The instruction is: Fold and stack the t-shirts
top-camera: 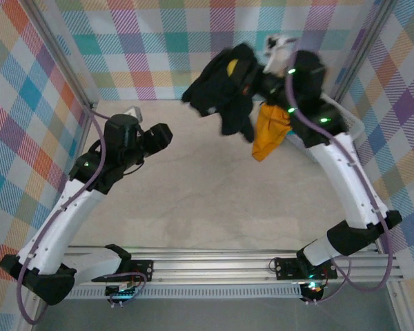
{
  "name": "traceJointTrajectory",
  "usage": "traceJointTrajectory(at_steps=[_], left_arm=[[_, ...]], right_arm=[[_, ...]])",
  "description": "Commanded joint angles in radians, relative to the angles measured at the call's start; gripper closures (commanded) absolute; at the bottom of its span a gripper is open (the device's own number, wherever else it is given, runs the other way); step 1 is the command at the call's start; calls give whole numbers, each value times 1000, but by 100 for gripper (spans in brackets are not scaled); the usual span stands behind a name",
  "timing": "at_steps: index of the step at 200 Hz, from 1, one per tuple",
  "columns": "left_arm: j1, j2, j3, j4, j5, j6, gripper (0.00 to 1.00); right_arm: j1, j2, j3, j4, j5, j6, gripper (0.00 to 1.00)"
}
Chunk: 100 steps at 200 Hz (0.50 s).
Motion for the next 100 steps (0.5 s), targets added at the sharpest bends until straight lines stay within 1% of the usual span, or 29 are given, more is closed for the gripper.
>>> traceJointTrajectory(at_steps=[1,17,30,37,41,45,51,58,61,62,64,65,67,80,90,100], left_arm=[[-11,-51,-25,-67,-127,-18,30],[-9,-63,-54,-105,-146,-18,29],[-8,-62,-77,-147,-159,-24,28],[-8,-60,-94,-165,-161,-30,27],[-8,-59,-104,-171,-159,-33,27],[-6,-58,-115,-173,-152,-35,27],[-6,-57,-132,-173,-137,-38,27],[-6,-53,-157,-169,-115,-46,26],[-6,-49,-168,-164,-97,-50,26],[-6,-47,-171,-163,-92,-51,26],[-6,-46,-178,-159,-81,-53,26],[-6,-44,-182,-157,-74,-55,26],[-6,-39,-187,-151,-62,-57,26],[-8,-7,-239,-114,28,-67,26],[-14,30,-275,-84,78,-70,26],[-21,75,-303,-81,91,-77,25]], right_arm=[[93,77,-197,31,29,43,100],[174,155,-324,43,9,58,100],[221,240,-371,6,-33,84,99],[237,287,-371,-33,-64,101,92],[245,310,-366,-51,-88,106,85],[251,329,-364,-68,-110,108,78],[259,339,-364,-87,-128,108,63],[269,332,-374,-100,-116,102,48],[272,320,-383,-100,-100,98,44],[272,320,-383,-100,-100,98,44],[273,307,-395,-97,-87,95,40],[273,307,-395,-97,-87,95,40],[273,290,-413,-87,-71,95,36],[256,223,-477,-65,1,97,27],[219,174,-529,-58,40,117,27],[171,131,-594,-46,59,149,27]])
